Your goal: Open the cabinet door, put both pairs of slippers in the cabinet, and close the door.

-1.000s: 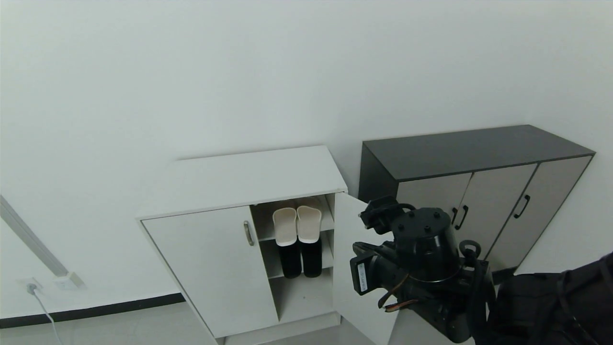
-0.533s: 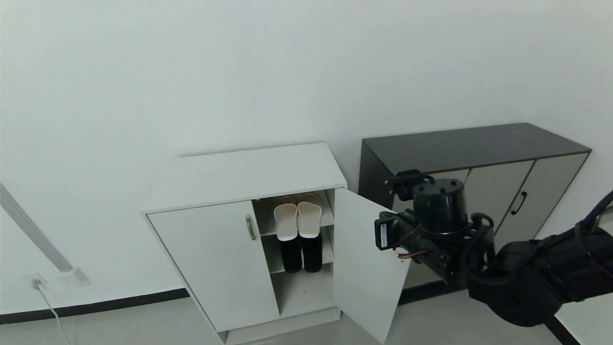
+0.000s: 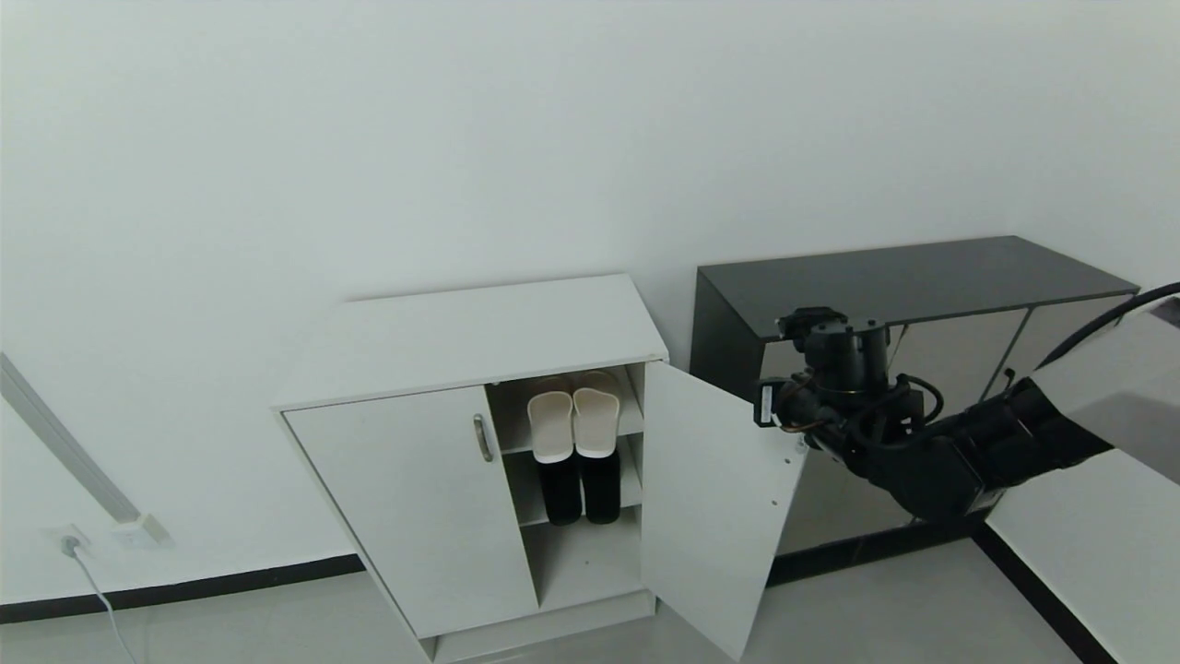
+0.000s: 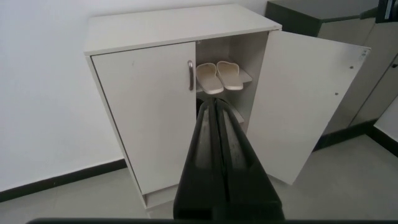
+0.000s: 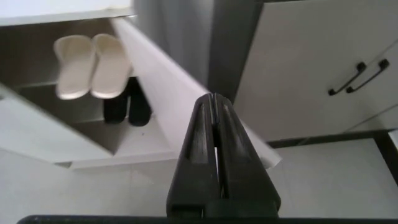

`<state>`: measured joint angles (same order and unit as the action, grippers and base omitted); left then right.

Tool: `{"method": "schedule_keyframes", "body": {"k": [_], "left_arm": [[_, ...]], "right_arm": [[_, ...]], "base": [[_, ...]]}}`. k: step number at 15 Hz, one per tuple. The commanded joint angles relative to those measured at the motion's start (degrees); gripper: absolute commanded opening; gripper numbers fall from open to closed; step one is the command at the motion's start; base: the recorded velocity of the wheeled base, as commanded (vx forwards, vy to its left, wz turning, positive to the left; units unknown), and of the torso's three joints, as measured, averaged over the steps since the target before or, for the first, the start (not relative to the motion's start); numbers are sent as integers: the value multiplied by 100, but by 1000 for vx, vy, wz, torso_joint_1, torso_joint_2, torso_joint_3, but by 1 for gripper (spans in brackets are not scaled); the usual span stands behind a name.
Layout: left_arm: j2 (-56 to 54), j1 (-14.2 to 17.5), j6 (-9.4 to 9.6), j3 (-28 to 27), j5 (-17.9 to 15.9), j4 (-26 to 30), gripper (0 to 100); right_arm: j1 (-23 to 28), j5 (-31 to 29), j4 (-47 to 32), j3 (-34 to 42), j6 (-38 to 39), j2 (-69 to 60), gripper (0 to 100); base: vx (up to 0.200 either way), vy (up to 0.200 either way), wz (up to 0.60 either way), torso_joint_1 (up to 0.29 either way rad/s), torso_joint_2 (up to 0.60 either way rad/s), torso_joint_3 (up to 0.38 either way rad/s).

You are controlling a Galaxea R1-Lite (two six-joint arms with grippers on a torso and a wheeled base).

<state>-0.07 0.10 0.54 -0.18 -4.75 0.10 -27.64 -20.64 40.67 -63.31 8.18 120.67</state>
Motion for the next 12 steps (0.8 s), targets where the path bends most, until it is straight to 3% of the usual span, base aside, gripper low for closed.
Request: {"method": "schedule_keyframes", "body": {"k": [1,12], "left_arm": [[7,-1,-1,1,1,-1,0],[7,-1,-1,1,1,-1,0]], "right_arm": [[188,25,3,-252,-1,422,0],[637,350,-41,-560,26,967,0]], "base": [[0,0,0,0,0,0],[0,0,0,0,0,0]]}}
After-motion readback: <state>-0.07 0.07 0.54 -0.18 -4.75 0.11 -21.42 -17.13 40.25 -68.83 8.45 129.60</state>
